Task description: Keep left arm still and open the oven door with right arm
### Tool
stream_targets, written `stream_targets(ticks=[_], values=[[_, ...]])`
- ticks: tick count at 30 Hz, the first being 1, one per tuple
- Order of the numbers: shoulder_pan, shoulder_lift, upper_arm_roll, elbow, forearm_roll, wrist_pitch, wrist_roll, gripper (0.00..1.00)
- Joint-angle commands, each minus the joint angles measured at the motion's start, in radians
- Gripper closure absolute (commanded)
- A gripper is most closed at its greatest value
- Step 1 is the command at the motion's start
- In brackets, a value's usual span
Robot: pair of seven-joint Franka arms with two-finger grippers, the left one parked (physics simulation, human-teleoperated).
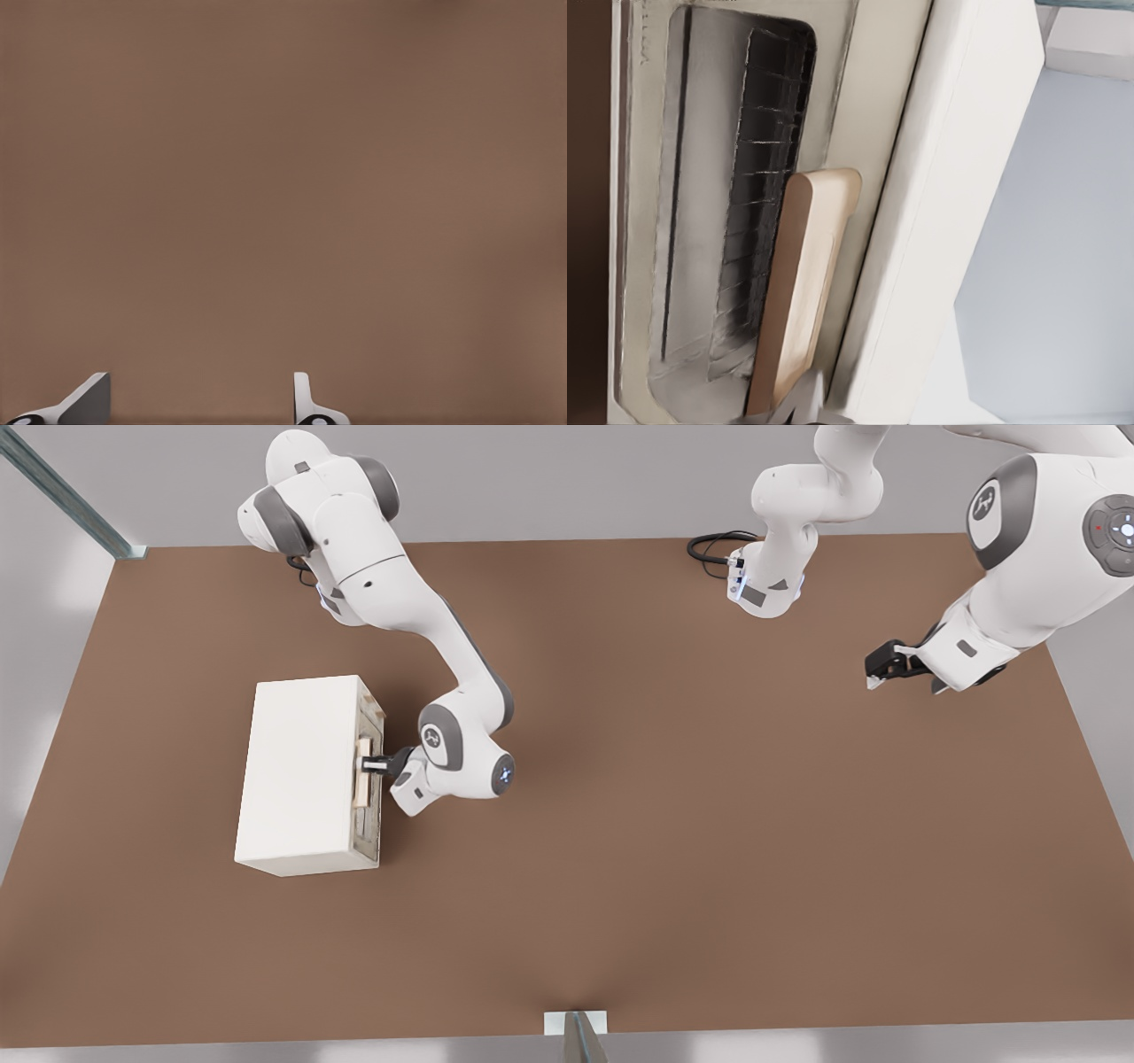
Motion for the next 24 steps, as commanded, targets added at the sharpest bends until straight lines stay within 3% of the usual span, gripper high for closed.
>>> stream_targets(ticks=[1, 6, 7, 8, 10, 11, 12, 13, 14, 24], values=[[0.0, 0.0, 0.005, 0.0, 0.01, 0.027, 0.269, 0.79], [0.013, 0.0, 0.05, 0.127, 0.091, 0.027, 0.29, 0.79], [0.001, -0.006, 0.051, 0.174, 0.187, 0.041, 0.316, 0.79], [-0.069, -0.076, 0.054, 0.181, 0.307, 0.067, 0.289, 0.79], [-0.318, -0.314, 0.058, 0.152, 0.54, 0.093, -0.16, 0.79], [-0.396, -0.379, 0.054, 0.144, 0.576, 0.087, -0.295, 0.31], [-0.436, -0.42, 0.045, 0.145, 0.582, 0.092, -0.365, 0.0], [-0.461, -0.437, -0.028, 0.152, 0.707, 0.092, -0.366, 0.0], [-0.461, -0.446, -0.053, 0.179, 0.726, 0.079, -0.368, 0.0], [-0.462, -0.468, -0.059, 0.219, 0.709, 0.072, -0.372, 0.0]])
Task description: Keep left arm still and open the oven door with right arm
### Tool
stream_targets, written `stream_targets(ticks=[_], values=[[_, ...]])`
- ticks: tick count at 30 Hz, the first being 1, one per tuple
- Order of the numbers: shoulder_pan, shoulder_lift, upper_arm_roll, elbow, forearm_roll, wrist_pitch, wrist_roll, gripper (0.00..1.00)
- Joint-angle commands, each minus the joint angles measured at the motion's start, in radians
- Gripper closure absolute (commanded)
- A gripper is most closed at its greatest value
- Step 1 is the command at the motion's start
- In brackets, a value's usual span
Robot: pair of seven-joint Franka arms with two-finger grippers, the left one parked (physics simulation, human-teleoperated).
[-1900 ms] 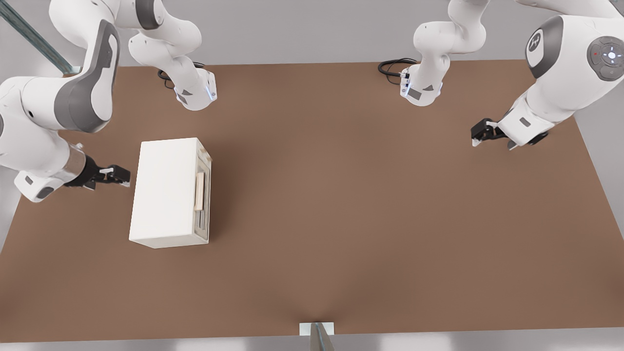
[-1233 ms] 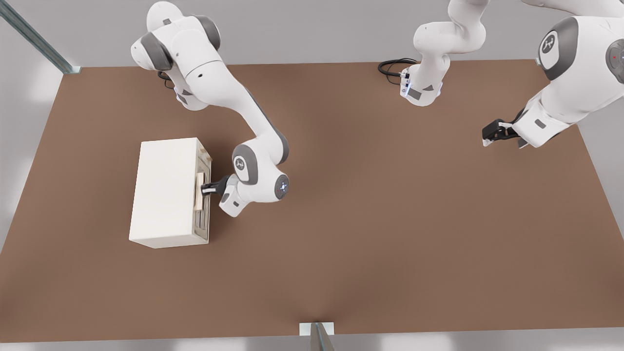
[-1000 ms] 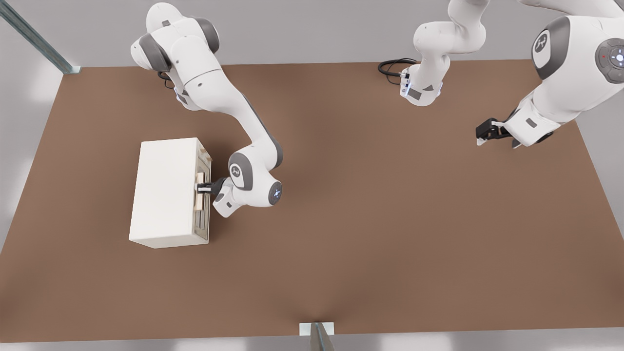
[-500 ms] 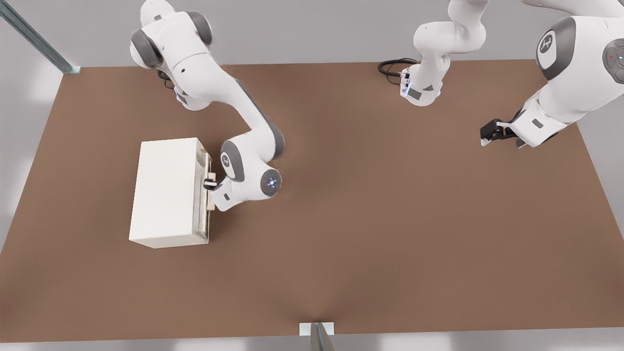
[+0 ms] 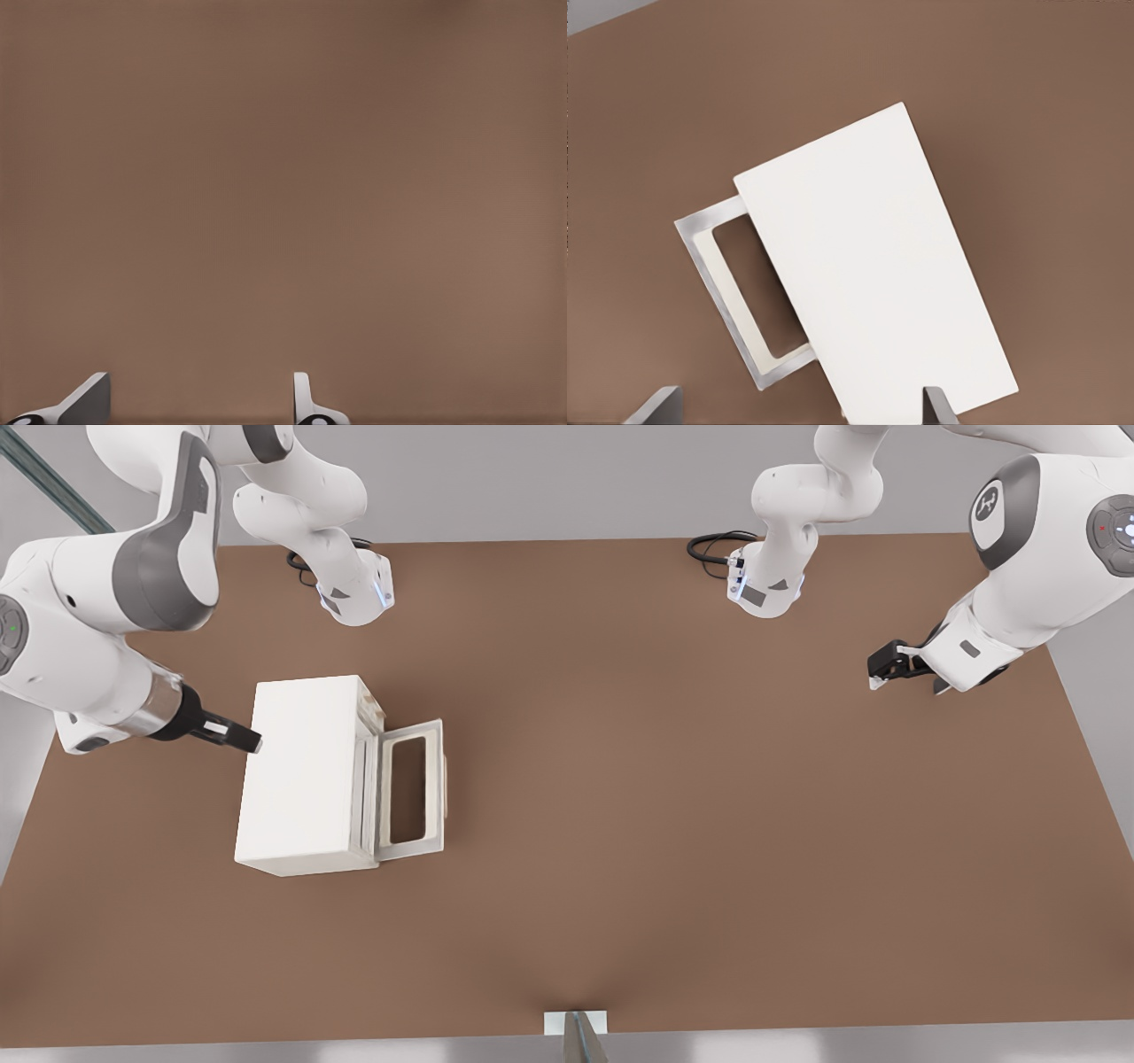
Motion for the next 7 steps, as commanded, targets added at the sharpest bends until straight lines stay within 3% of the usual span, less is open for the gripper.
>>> stream_targets(ticks=[1, 7], values=[[0.0, -0.001, -0.001, 0.001, 0.01, 0.001, -0.208, 0.0], [-0.003, 0.0, 0.001, -0.001, -0.002, 0.001, -0.208, 0.0]])
